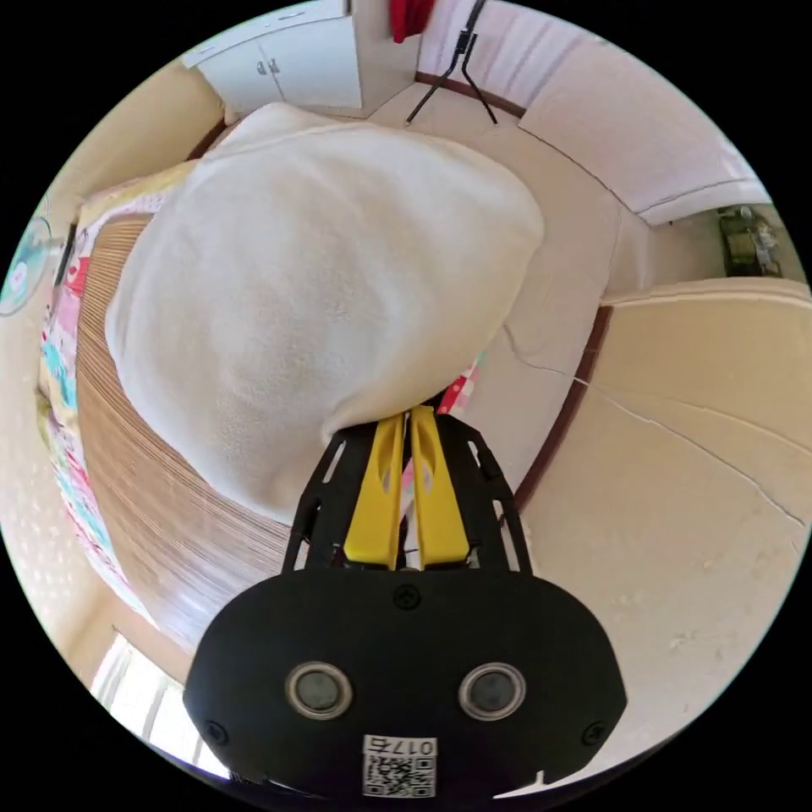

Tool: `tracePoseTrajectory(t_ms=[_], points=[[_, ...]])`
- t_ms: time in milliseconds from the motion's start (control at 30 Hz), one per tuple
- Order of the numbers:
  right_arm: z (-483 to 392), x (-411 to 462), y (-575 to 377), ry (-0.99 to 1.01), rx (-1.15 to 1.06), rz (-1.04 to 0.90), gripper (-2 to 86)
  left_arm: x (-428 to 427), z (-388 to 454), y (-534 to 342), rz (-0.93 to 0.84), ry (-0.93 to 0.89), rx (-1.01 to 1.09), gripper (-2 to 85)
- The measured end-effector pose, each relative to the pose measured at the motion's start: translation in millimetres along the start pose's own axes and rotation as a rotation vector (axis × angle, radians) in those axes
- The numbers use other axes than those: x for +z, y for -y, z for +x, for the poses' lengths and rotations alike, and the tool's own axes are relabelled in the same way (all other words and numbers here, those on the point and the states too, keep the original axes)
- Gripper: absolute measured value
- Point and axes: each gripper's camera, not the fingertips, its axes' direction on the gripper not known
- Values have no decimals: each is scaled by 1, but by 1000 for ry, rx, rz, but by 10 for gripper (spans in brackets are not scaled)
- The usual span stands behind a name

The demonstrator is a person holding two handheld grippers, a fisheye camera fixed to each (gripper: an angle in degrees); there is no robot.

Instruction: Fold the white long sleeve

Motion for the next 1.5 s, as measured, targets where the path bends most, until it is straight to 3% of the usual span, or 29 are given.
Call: tracePoseTrajectory(t_ms=[67,167,333,433,533,567,633,767,900,967,1100,1167,1267,1367,1500], points=[[47,-9,-14,223,73,0,14,-3,9,3,2,40,33,-5],[95,-35,-49,398,151,97,12,-10,20,10,24,60,56,-4],[83,-85,-121,252,54,421,20,-11,61,34,-16,153,163,-4],[60,-106,-141,214,-88,553,68,-25,96,45,22,238,276,-4],[50,-75,-106,154,-197,378,130,-40,129,52,73,276,395,-4],[53,-46,-83,104,-205,250,133,-42,135,54,74,293,415,-4],[69,-18,-68,151,-242,183,132,-43,159,58,73,369,490,-4],[141,-17,-50,416,-38,72,66,-43,181,56,99,392,590,-4],[155,-65,-80,588,-212,208,29,-26,176,59,63,402,625,-5],[156,-98,-114,857,-382,288,24,-15,167,63,17,430,609,-4],[144,-121,-163,1237,-491,354,23,-3,142,76,-57,428,531,-5],[131,-127,-179,1630,-555,298,23,-6,138,81,-54,399,517,-5],[95,-144,-202,1997,-671,136,22,-19,140,89,-17,354,519,-5],[51,-162,-228,2198,-744,-106,21,-30,148,92,25,308,542,-5],[9,-211,-261,2190,-1025,-217,22,-32,153,95,31,293,559,-4]])
